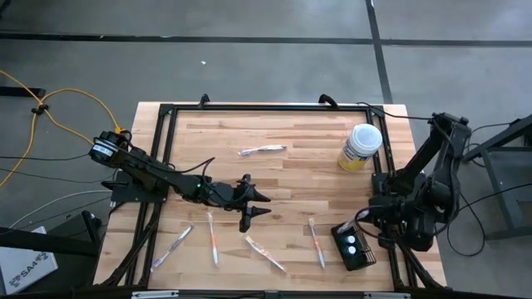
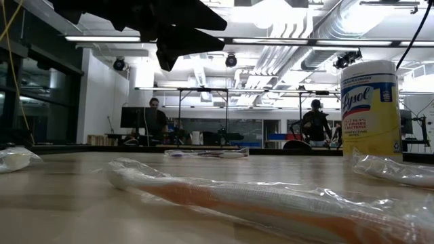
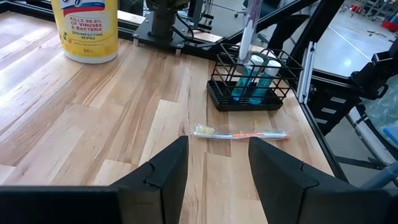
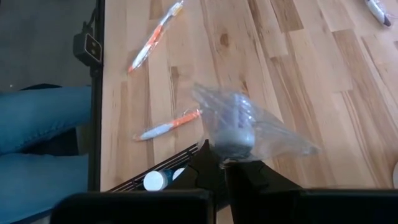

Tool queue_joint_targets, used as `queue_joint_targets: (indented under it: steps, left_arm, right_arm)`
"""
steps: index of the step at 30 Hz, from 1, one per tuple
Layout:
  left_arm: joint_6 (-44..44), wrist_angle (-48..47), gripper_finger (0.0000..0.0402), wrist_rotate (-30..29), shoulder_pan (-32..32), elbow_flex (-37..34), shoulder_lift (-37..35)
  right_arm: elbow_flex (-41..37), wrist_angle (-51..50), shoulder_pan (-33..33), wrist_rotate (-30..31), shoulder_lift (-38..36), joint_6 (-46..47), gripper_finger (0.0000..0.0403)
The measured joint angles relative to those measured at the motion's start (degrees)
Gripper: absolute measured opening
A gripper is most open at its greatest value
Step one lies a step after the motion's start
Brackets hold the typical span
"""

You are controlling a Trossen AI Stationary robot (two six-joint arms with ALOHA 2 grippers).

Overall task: Pick & Place toothbrushing station
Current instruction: Put the purple toothbrush into the mesh organizer

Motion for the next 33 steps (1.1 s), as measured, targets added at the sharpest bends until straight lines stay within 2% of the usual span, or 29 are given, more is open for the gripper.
queue_joint_targets:
  steps: [19,25,33]
  left_arm:
    - [0.00,0.00,0.0163,0.00,0.00,0.00,0.00]
    - [-0.02,0.00,0.0163,0.00,-0.08,0.00,0.00]
    - [-0.02,0.00,0.0163,0.04,-0.15,0.00,0.00]
  right_arm:
    - [-0.04,-0.26,-0.02,-1.89,10.54,5.91,0.0005]
    - [-0.53,-0.29,-0.02,-1.40,11.47,8.89,0.0005]
    - [-5.41,2.43,-0.04,-1.21,11.47,12.76,0.0005]
